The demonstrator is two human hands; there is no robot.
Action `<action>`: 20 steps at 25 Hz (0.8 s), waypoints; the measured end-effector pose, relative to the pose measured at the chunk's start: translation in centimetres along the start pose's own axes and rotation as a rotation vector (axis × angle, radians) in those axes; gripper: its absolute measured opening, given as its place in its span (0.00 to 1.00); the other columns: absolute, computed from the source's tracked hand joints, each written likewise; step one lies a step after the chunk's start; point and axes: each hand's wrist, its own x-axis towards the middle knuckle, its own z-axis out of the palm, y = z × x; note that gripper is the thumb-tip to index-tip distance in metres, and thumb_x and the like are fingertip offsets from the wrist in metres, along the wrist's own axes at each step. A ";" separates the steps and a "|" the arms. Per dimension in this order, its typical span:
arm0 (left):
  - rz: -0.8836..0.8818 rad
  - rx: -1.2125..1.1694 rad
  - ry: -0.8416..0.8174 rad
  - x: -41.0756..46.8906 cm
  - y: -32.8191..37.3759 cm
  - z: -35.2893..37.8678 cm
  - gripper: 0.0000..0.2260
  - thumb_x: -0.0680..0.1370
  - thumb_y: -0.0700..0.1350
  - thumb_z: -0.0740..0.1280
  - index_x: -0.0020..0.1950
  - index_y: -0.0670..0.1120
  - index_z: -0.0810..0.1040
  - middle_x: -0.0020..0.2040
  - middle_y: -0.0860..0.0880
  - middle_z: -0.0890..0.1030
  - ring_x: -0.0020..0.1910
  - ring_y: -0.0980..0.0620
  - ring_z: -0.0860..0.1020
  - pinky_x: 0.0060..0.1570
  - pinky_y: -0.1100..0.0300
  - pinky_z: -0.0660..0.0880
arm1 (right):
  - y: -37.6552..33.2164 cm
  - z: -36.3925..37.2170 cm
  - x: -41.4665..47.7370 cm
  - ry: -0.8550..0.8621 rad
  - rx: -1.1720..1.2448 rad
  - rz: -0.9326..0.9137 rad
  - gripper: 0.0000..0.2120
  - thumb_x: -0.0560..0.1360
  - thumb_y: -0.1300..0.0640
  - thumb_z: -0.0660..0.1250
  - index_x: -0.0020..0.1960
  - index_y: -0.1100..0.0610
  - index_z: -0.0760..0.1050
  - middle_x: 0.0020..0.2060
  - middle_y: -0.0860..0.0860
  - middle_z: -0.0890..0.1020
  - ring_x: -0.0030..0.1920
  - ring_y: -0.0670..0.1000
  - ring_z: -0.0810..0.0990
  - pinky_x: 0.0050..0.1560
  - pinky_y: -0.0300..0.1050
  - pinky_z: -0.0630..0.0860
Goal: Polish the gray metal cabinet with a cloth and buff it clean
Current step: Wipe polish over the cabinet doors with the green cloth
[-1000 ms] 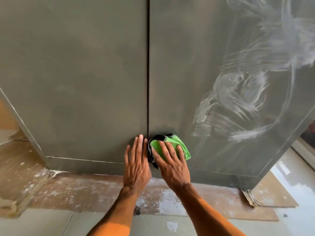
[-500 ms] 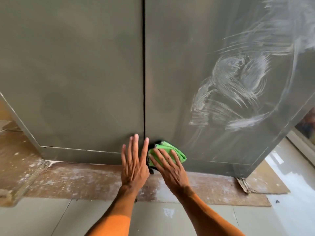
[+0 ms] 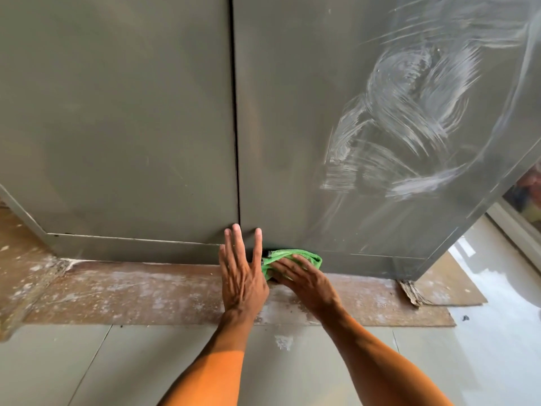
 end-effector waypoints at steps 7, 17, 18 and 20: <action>-0.002 -0.035 -0.045 -0.8 -0.2 0.6 0.51 0.65 0.37 0.71 0.85 0.46 0.50 0.82 0.33 0.44 0.82 0.33 0.46 0.76 0.35 0.60 | 2.5 2.4 -6.4 0.090 0.073 0.188 0.33 0.72 0.64 0.55 0.76 0.53 0.70 0.74 0.49 0.72 0.72 0.54 0.69 0.80 0.57 0.48; 0.050 -0.056 -0.011 -2.6 2.5 1.7 0.48 0.65 0.37 0.70 0.84 0.46 0.54 0.82 0.33 0.49 0.82 0.33 0.52 0.75 0.34 0.60 | 0.3 0.4 -0.5 0.160 0.166 0.041 0.27 0.74 0.60 0.61 0.72 0.55 0.75 0.72 0.48 0.75 0.71 0.49 0.73 0.77 0.51 0.60; 0.094 -0.052 -0.012 -2.7 2.9 2.0 0.49 0.65 0.36 0.71 0.84 0.47 0.53 0.83 0.34 0.49 0.82 0.33 0.52 0.75 0.34 0.60 | 0.7 0.8 -1.0 0.145 0.154 0.036 0.26 0.74 0.60 0.61 0.72 0.55 0.75 0.72 0.48 0.75 0.71 0.49 0.73 0.76 0.51 0.61; 0.168 -0.045 -0.014 -3.0 3.6 2.2 0.51 0.64 0.36 0.70 0.84 0.49 0.53 0.83 0.35 0.49 0.82 0.34 0.52 0.74 0.33 0.61 | 1.8 1.7 -2.7 0.141 0.135 0.051 0.25 0.76 0.60 0.59 0.71 0.54 0.76 0.72 0.48 0.76 0.70 0.50 0.74 0.76 0.52 0.62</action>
